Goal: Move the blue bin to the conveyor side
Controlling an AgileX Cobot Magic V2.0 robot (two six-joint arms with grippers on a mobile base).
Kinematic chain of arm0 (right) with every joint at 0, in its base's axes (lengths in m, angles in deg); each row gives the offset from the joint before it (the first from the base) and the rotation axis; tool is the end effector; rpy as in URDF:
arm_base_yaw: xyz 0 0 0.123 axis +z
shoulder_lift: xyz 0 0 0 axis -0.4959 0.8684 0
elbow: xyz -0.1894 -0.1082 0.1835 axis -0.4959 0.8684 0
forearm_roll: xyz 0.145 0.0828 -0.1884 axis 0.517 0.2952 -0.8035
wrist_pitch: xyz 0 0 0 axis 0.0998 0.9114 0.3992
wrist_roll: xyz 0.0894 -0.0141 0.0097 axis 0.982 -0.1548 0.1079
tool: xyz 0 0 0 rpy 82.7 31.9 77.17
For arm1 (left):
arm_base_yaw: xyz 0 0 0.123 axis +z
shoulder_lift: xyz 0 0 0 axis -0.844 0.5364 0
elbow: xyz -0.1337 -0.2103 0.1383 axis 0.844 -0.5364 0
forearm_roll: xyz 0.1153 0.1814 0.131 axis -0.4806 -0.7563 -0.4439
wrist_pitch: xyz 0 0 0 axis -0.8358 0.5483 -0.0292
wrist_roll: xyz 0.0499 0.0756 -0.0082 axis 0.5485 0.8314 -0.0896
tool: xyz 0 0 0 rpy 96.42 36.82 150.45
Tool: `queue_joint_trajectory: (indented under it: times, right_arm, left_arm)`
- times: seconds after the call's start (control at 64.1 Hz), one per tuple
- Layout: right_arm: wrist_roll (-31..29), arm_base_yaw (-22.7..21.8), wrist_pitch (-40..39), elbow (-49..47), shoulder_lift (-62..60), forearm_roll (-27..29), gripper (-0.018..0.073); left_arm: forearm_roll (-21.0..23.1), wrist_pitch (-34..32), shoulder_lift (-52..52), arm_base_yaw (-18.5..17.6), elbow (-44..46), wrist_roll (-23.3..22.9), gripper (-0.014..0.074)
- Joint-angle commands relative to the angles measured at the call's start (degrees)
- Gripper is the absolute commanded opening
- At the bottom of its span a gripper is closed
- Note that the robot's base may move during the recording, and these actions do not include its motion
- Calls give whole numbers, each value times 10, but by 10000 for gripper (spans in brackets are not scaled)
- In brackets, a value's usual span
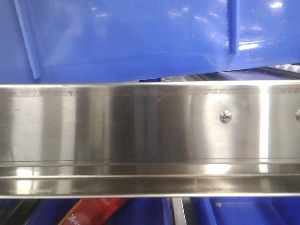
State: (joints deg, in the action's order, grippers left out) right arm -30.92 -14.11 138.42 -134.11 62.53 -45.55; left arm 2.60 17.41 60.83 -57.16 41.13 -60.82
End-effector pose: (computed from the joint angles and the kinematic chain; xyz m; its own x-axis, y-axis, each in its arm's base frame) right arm 0.3377 0.0889 0.4281 -0.7704 -0.1767 -0.6126 -0.2068 0.9781 -0.0221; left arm 0.3131 -0.0031 0.3979 -0.6688 -0.1621 -0.7256 -0.0700 0.9853 -0.1557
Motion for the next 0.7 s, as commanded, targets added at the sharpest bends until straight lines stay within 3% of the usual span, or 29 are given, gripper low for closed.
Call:
queue_joint_trajectory:
  times: [0.0,0.686]
  right_arm:
    - [-3,1,-5,1,0,-3,-79]
    - [-3,1,-5,1,0,-3,-79]
  left_arm:
    - [3,9,10,-1,4,-5,377]
    - [5,27,39,-1,4,-5,345]
